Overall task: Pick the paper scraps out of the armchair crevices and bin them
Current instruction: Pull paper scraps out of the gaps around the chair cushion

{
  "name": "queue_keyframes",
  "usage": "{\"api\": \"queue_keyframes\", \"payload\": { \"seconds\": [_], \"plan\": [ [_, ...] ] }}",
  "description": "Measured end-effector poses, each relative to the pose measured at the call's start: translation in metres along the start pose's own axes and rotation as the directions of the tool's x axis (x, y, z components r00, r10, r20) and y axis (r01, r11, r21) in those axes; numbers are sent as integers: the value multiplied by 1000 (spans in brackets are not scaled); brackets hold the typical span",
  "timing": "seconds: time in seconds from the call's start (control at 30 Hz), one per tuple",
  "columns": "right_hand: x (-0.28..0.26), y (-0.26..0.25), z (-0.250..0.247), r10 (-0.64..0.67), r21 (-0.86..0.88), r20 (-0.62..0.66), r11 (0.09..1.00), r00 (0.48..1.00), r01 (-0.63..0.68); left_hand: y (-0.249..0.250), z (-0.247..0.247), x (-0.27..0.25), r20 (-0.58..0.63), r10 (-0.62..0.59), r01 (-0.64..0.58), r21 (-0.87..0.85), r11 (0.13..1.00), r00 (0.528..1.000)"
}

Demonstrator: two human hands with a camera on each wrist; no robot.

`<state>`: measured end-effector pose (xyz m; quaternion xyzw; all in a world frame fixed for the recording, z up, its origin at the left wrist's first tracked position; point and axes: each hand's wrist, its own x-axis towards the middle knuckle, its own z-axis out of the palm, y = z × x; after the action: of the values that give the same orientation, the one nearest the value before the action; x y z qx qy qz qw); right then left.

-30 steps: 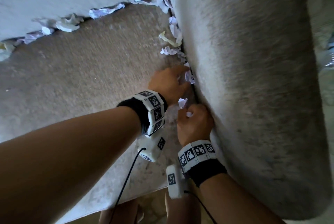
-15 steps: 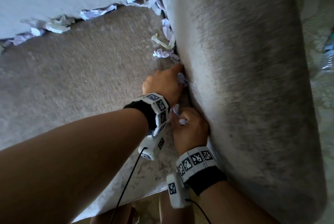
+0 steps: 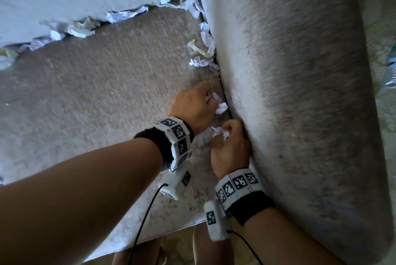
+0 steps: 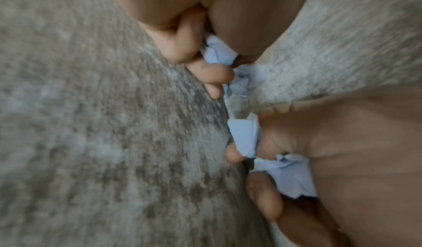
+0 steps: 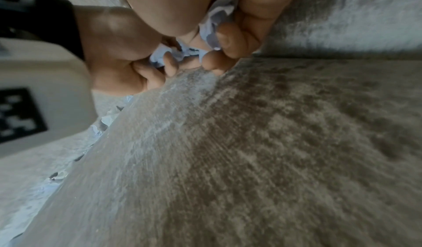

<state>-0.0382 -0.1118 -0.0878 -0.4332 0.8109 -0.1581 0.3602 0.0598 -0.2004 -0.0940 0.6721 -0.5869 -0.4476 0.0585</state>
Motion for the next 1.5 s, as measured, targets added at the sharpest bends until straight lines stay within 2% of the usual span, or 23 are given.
{"api": "queue_keyframes", "payload": {
  "seconds": [0.1,0.27,0.4,0.5,0.67,0.83,0.97,1.07,1.2,1.33,1.5],
  "plan": [
    [2,-8,0,-19,12,6,1000,1000,19,-4,-10,-7,3,-18,18,-81,997,1000],
    [22,-21,10,15,36,50,999,999,-17,-25,-25,-13,-83,-116,86,-299,950,990],
    [35,-41,11,-111,-5,11,994,994,111,-42,-35,-14,-112,-128,73,-403,912,985],
    [44,-56,13,-129,-29,15,991,992,130,-50,-44,-17,-110,-65,13,-418,908,992],
    [53,-83,11,-152,-78,-43,986,987,148,-57,-59,-22,-80,-13,-21,-409,912,997],
    [62,-99,16,-174,-99,-120,982,978,162,-68,-71,-25,-70,-106,67,-424,903,992],
    [66,-102,25,-265,-143,-199,960,943,240,-79,-76,-28,-111,-95,40,-420,906,989],
    [71,-104,29,-244,-197,-148,957,958,214,-83,-82,-31,-140,-100,34,-415,909,985],
    [78,-104,35,-174,-181,-106,972,979,153,-86,-85,-33,-145,-133,63,-407,911,980],
    [81,-106,38,-182,-207,-121,966,976,154,-87,-88,-33,-144,-153,85,-393,915,978],
    [77,-102,38,-222,-141,-168,970,960,200,-84,-87,-26,-160,-147,88,-332,939,976]
  ]
}}
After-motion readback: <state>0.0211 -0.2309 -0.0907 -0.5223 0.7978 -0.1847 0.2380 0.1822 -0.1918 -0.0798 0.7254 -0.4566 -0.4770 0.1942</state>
